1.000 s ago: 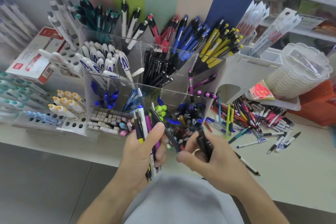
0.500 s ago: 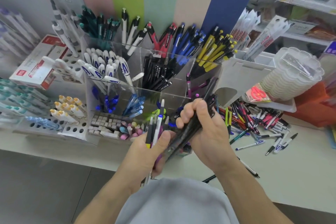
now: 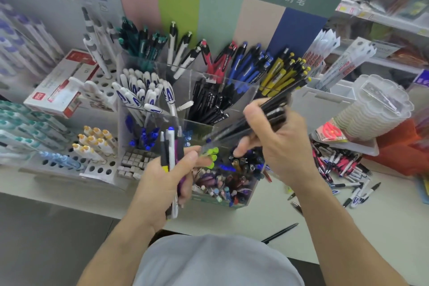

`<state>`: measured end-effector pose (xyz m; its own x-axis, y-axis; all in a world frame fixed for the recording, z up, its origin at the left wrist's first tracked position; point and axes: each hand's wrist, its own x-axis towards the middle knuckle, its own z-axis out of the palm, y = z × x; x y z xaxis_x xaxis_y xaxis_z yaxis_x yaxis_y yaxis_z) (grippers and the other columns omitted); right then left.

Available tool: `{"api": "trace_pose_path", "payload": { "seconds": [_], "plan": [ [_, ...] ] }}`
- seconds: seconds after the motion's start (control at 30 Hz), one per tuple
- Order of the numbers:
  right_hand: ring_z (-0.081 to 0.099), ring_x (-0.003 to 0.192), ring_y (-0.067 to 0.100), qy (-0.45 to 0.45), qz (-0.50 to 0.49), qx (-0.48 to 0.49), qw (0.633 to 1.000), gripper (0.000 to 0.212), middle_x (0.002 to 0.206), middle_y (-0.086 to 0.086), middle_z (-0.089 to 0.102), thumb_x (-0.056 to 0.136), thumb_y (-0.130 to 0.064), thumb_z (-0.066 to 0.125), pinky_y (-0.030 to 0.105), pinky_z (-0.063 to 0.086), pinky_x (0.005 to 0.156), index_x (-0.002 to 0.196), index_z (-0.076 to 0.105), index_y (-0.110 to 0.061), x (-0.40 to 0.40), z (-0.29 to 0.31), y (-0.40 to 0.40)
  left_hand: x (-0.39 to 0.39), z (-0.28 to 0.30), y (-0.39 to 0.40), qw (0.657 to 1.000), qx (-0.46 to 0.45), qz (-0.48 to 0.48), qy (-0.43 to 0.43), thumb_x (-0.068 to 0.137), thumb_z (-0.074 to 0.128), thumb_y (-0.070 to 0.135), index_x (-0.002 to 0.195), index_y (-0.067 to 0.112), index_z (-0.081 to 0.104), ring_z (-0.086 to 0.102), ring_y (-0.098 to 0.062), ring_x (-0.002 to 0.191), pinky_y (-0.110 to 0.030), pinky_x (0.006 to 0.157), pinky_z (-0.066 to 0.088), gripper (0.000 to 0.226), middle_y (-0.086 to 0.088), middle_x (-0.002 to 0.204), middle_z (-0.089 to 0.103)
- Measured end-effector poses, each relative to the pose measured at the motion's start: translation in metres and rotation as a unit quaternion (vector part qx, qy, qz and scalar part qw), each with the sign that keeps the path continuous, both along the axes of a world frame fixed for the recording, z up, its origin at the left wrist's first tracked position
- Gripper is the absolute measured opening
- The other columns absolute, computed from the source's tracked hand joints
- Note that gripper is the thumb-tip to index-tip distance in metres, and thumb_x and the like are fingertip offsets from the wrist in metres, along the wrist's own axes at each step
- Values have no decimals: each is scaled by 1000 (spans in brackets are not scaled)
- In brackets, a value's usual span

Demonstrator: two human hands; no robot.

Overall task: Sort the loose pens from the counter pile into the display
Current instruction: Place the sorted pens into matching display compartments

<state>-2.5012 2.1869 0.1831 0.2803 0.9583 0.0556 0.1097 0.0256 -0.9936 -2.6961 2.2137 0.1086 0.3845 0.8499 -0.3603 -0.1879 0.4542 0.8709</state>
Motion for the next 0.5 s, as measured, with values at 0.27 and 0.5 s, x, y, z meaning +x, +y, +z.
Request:
{"api": "trace_pose_path", "payload": {
  "seconds": [0.27,0.5],
  "plan": [
    [61,72,16,-283,-10,71,956,13,83,3,62,94,-23,71,30,51,69,95,67,-10,-8,-24,60,-2,-4,13,998,-2,64,-7,89,65,25,84,3,67,33,-21,41,-23,38,30,22,-18,58,52],
    [45,87,6,-405,-173,67,895,66,114,10,48,74,-36,89,18,42,78,125,57,-8,-32,-57,63,-3,-7,16,998,-26,54,-16,80,70,33,74,6,69,32,-23,45,-26,40,30,28,-22,66,50]
  ]
}}
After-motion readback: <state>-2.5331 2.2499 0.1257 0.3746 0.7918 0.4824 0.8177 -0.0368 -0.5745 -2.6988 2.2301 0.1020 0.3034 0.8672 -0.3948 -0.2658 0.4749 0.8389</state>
